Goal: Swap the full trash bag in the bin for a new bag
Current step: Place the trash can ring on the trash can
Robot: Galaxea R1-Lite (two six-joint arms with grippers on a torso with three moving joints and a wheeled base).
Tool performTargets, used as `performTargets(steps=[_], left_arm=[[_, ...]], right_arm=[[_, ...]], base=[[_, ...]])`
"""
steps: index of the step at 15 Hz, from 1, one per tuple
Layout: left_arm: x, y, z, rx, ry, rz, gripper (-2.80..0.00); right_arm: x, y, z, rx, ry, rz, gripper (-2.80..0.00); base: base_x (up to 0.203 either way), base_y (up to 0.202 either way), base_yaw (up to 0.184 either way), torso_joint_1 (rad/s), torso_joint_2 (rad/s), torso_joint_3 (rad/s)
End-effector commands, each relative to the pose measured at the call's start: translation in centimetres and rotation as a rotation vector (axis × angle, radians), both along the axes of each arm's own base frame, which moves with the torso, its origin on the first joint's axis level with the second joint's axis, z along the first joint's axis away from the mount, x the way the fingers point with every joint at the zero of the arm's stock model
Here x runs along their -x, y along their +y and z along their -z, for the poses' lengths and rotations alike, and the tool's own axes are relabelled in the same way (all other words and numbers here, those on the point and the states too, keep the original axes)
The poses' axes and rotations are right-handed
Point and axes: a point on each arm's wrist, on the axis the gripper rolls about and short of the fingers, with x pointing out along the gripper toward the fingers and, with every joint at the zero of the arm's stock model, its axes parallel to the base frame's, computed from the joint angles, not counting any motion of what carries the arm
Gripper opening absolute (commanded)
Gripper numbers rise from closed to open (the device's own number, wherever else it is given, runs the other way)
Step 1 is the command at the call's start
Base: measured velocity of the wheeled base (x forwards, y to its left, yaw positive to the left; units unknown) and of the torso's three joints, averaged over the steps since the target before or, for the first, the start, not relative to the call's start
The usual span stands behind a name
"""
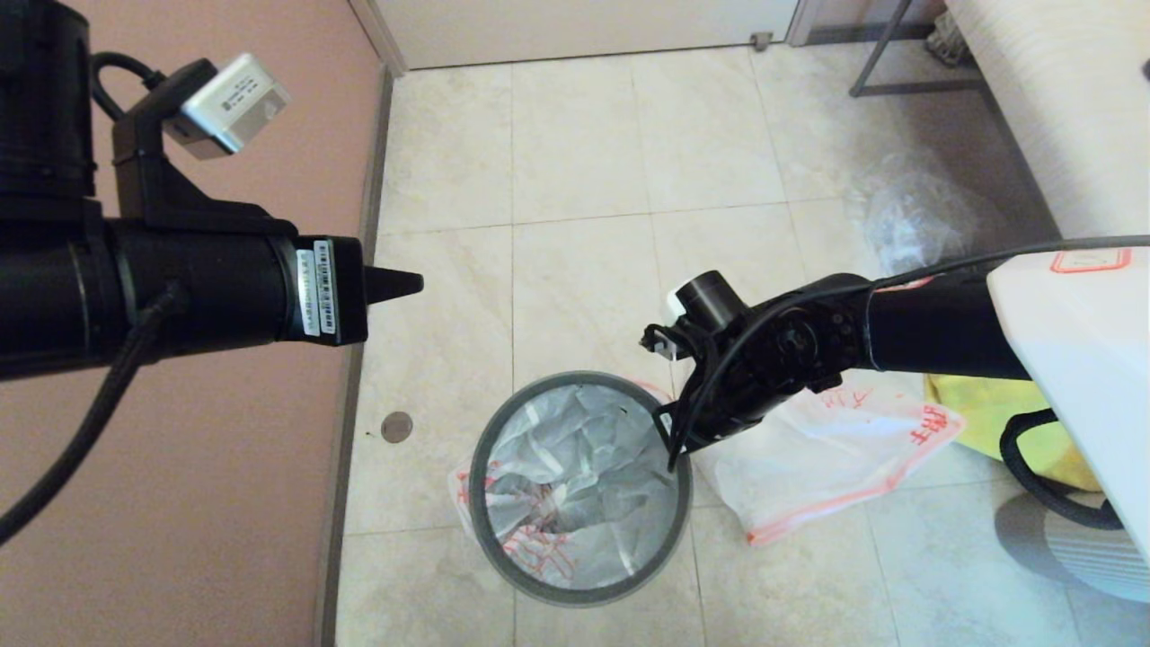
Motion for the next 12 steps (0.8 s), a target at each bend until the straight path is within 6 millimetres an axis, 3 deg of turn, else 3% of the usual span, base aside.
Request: performTargets(steps=[1,7,12], left_arm=[[0.0,0.0,0.0,0.001,0.001,-0.001,-2.8],[0.0,0.0,0.0,0.0,0.0,-0.002,-2.8],[0.1,0.1,-0.1,0.002,-0.004,-0.001,-2.8]], right_arm=[[-0.4,0.2,0.6,0.018,0.001,0.01,-2.8],[-1.6,0.9,1.8,0.063,-0.031,0.009,-2.8],[1.3,2.0,-1.6,0.052,-0.065,-0.041,-2.8]], base=[[0.0,0.0,0.0,0.0,0.0,0.0],[0.0,0.0,0.0,0.0,0.0,0.0],[0.0,0.0,0.0,0.0,0.0,0.0]])
